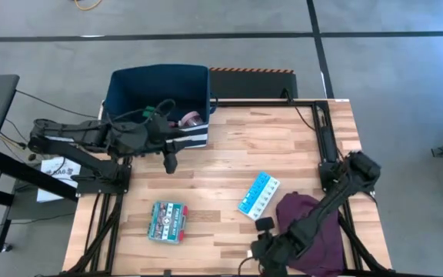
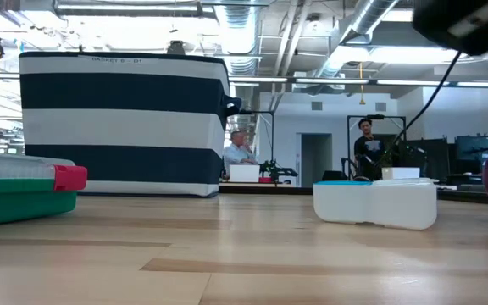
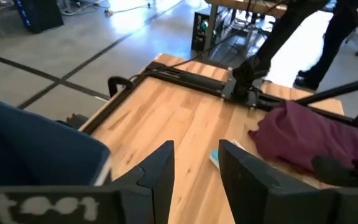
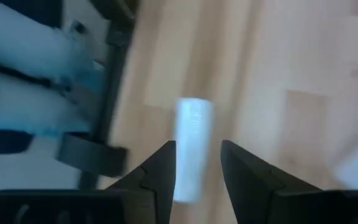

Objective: Pick & place medical supplies in basket/bin
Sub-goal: Put the white gauze into the blue bin

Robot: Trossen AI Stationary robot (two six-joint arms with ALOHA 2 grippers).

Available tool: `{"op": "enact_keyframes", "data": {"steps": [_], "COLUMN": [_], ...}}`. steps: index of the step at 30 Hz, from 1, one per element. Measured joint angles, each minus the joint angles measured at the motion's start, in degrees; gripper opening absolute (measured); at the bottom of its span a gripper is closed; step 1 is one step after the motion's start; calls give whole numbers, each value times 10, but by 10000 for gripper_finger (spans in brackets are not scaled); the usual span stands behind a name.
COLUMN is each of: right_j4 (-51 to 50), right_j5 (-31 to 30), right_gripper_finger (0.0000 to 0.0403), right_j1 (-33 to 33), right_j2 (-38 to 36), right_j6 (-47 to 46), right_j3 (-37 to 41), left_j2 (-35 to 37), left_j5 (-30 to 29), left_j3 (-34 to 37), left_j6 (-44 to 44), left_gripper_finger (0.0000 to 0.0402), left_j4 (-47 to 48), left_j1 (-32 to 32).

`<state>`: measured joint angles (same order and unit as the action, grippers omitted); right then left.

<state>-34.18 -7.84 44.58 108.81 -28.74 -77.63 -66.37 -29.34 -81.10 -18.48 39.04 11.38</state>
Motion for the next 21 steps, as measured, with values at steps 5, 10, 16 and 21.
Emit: {"op": "enact_keyframes", "data": {"steps": [5, 10, 16, 21], "right_j4": [-8, 15, 11, 3], "right_j5": [-10, -15, -26, -32], "right_gripper_finger": [120, 120, 120, 120], "right_j1": [5, 11, 15, 13], "right_j2": [36, 46, 68, 87], "right_j6": [-44, -91, -127, -133], "right_j3": [-14, -16, -16, -15], "left_j2": [-16, -19, -19, -19], "left_j5": [1, 4, 4, 4], "left_j3": [0, 0, 0, 0], "left_j6": [4, 17, 29, 42], "left_gripper_finger": [113, 113, 113, 113], "left_j4": [-26, -42, -43, -43], "left_j1": [14, 22, 23, 23]}}
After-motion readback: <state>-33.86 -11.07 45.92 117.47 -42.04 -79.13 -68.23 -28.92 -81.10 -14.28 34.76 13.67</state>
